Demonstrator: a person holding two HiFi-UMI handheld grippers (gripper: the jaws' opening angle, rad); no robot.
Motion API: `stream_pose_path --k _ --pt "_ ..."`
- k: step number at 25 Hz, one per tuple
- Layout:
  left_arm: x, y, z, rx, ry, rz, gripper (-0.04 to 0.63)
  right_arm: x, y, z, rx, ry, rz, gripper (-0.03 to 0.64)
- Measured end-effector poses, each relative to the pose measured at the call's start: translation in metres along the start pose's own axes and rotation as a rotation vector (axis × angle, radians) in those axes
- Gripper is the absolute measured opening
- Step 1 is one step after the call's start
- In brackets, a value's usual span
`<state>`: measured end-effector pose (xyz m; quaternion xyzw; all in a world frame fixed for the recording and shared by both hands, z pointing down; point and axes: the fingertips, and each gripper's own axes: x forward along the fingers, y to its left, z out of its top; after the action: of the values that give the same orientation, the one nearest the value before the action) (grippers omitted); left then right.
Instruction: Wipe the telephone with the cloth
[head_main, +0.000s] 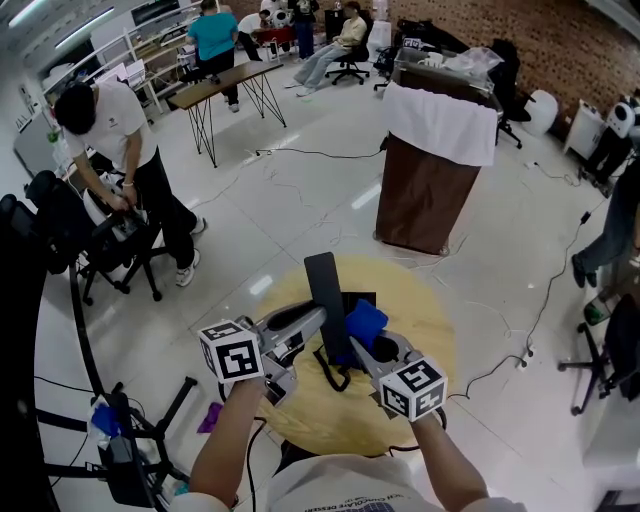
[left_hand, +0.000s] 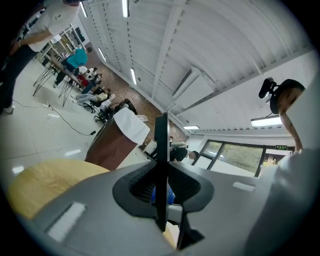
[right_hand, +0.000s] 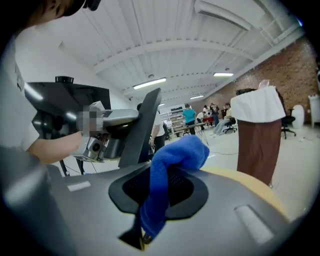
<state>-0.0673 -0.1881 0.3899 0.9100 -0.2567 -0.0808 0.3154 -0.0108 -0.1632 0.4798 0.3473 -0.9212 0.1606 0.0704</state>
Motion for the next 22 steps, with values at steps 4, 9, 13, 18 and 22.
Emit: stream_pose_path --k 4,9,13,18,22 --pt "0.004 -0.001 -0.01 0.0 0.035 -0.023 0.064 0.001 -0.005 0.007 0.104 -0.024 0.054 0.061" --pt "0.008 -0.001 -0.019 -0.003 0.063 -0.035 0.064 0.002 -0.009 0.022 0.159 -0.058 0.088 0.061" --pt "0.01 -0.003 -0.02 -0.001 0.076 -0.044 0.063 0.003 -0.011 0.03 0.19 -0.077 0.106 0.061" --pt "0.01 -0.004 -0.023 0.001 0.084 -0.054 0.064 0.006 -0.012 0.038 0.202 -0.092 0.11 0.061" --pt "0.009 -0.006 -0.026 -0.001 0.092 -0.064 0.063 0.01 -0.015 0.053 0.197 -0.116 0.107 0.061"
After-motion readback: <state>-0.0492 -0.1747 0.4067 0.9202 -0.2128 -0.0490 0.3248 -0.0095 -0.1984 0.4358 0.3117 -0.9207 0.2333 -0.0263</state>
